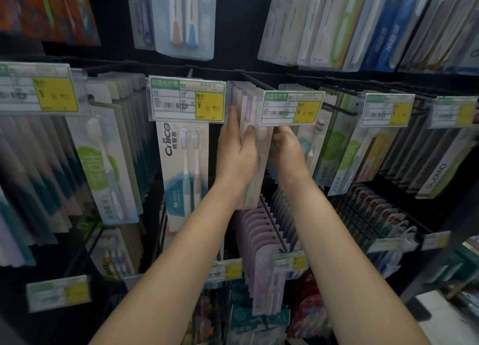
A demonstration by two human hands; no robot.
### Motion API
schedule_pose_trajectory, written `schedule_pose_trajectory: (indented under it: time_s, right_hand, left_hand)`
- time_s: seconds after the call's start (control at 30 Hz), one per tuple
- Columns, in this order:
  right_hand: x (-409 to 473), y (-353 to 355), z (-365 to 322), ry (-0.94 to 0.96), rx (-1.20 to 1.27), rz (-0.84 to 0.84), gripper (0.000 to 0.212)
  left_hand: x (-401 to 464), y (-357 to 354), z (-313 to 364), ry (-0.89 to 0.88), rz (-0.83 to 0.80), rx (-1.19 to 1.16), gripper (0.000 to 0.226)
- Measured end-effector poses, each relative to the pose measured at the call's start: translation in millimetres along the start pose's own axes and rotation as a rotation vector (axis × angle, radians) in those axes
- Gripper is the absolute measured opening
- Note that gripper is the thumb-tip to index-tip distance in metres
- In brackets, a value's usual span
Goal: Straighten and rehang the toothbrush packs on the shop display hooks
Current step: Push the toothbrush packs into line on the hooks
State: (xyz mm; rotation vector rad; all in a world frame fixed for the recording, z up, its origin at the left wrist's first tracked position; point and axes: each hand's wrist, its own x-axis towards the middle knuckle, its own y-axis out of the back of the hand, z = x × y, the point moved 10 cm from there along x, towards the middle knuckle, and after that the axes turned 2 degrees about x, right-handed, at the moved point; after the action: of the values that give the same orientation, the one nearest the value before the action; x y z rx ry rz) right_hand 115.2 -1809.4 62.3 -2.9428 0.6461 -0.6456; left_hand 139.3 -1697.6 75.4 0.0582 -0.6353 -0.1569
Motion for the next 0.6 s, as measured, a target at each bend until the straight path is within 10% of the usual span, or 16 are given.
schedule_pose_trajectory:
  time_s: [0.6]
  right_hand:
    - [-51, 88, 0, -0.090, -0.079, 0.182, 0.051]
  left_hand:
    - [-75, -65, 20, -0.189, -0.115, 0.409, 0.067]
